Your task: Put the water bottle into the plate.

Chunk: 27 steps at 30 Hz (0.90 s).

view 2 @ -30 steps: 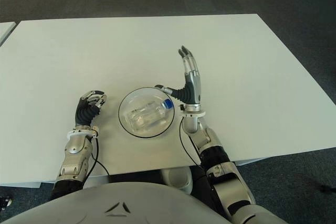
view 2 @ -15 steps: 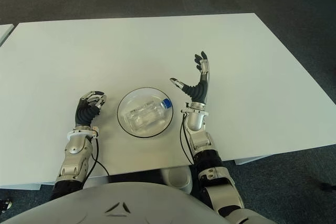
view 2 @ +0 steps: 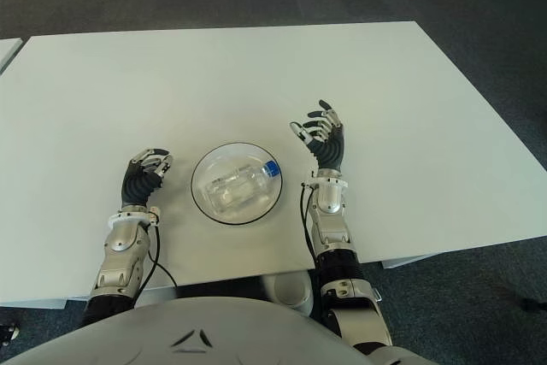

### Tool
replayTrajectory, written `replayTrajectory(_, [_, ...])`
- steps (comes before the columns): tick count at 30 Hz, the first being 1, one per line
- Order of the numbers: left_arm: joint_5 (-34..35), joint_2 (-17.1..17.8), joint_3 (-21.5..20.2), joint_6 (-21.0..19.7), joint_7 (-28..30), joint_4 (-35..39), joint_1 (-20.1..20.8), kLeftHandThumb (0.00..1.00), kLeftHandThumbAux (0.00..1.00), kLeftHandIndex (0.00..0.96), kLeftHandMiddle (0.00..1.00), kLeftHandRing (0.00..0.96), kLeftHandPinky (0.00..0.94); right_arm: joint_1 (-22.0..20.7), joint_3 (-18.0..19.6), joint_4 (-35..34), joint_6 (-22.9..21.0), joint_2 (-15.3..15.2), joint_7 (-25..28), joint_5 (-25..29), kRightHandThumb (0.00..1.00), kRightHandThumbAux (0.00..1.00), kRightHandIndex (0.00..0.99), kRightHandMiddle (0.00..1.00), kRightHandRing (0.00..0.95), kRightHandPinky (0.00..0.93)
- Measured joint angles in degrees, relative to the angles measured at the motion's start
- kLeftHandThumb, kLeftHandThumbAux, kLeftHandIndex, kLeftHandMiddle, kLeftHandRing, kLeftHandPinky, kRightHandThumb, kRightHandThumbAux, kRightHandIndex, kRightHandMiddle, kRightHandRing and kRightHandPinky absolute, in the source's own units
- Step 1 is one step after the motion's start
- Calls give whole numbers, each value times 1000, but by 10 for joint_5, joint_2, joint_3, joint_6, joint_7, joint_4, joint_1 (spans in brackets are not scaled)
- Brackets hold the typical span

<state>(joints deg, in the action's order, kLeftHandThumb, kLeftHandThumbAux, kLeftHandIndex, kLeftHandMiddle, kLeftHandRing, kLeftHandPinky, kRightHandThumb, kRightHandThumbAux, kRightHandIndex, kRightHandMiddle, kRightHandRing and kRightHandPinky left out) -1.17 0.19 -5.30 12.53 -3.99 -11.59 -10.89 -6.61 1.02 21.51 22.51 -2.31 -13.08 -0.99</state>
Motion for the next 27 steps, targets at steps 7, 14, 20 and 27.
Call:
replayTrajectory(7, [-2, -1, 2, -2, 0, 4, -4, 712, 710, 438, 798, 812, 831, 1, 6, -5, -34, -7, 33, 1, 705, 729, 431, 526, 539, 587])
replayTrajectory(14, [-5, -4, 4, -5, -2, 8, -5, 711, 711, 437, 799, 815, 835, 1, 14, 16, -35, -8, 52, 1, 704, 729, 432, 563, 571, 596])
replayTrajectory(20, [-5, -5, 4, -8, -3, 9, -5, 711, 711, 437, 800, 817, 834, 1, 24, 34, -36, -6, 55, 1, 705, 729, 433, 590, 596, 618])
replayTrajectory(27, [-4, -5, 4, -7, -3, 8, -5, 712, 711, 438, 798, 811, 824, 2, 25, 35, -49, -6, 56, -3, 706, 729, 434, 615, 618, 634])
